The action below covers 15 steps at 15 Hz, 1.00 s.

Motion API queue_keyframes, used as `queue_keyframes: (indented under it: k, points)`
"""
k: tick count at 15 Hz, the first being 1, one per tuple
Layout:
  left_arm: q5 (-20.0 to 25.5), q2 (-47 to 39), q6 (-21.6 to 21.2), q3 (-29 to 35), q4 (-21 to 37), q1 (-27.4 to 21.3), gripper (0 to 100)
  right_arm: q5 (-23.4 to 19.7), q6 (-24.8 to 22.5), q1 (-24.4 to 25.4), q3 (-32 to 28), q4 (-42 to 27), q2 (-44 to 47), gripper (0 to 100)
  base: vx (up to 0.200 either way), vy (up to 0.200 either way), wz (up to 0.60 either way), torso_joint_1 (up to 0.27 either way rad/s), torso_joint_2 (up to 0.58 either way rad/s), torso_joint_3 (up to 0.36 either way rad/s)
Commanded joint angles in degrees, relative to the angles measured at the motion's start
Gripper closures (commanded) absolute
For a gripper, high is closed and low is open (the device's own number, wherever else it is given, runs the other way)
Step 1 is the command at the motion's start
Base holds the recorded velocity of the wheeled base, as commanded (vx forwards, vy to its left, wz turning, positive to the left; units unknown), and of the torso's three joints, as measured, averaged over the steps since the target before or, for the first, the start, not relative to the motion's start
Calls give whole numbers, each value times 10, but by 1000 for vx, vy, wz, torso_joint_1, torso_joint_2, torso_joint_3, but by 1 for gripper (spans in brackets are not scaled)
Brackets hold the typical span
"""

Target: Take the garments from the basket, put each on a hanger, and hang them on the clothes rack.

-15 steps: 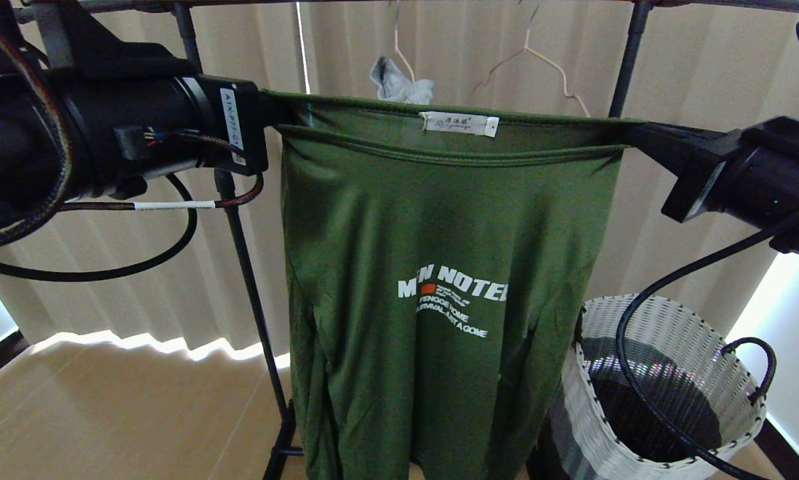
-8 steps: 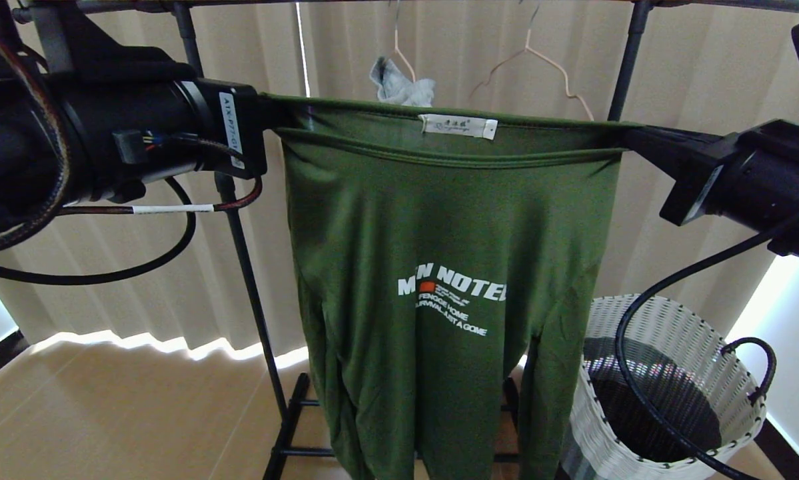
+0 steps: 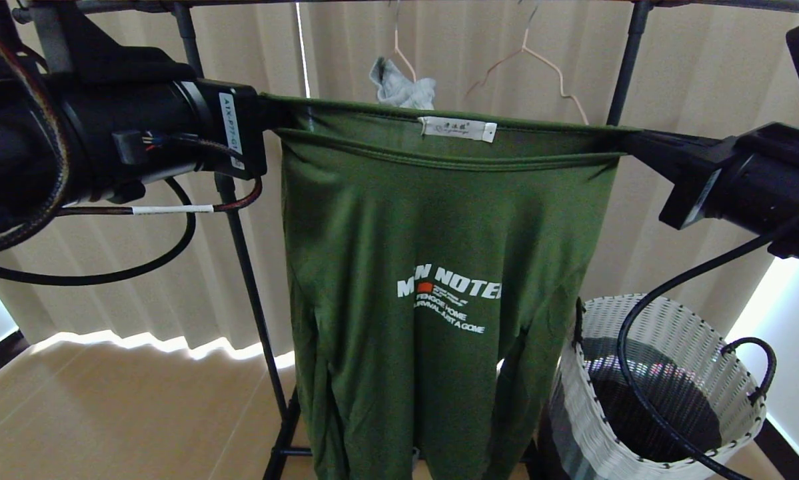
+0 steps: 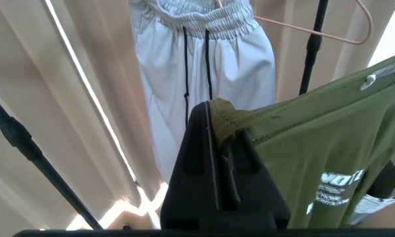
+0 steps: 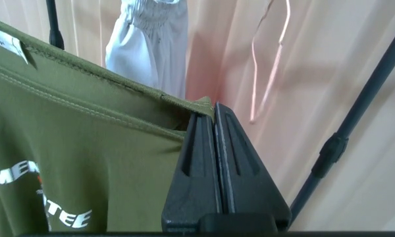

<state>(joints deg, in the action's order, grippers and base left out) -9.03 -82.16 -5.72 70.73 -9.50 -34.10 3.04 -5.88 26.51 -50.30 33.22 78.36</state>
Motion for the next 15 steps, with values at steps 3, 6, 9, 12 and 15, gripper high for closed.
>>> queue_keyframes:
  k: [3,6,9,12,15]
  points:
    - [0,1,0,-1,0,0,100,0,0,-1,1,0,-2,100,0,0,0,0,0,0]
    - [0,1,0,-1,0,0,100,0,0,-1,2,-2,-2,100,0,0,0,0,0,0]
    - [0,1,0,-1,0,0,100,0,-1,-1,3,-14,-3,0,0,0,0,0,0,0]
    - [0,3,-4,-19,-1,1,100,0,2,-1,4,-7,-3,0,0,0,0,0,0,0]
    - [-27,10,-4,-31,1,9,100,0,4,-1,29,3,-10,0,0,0,0,0,0,0]
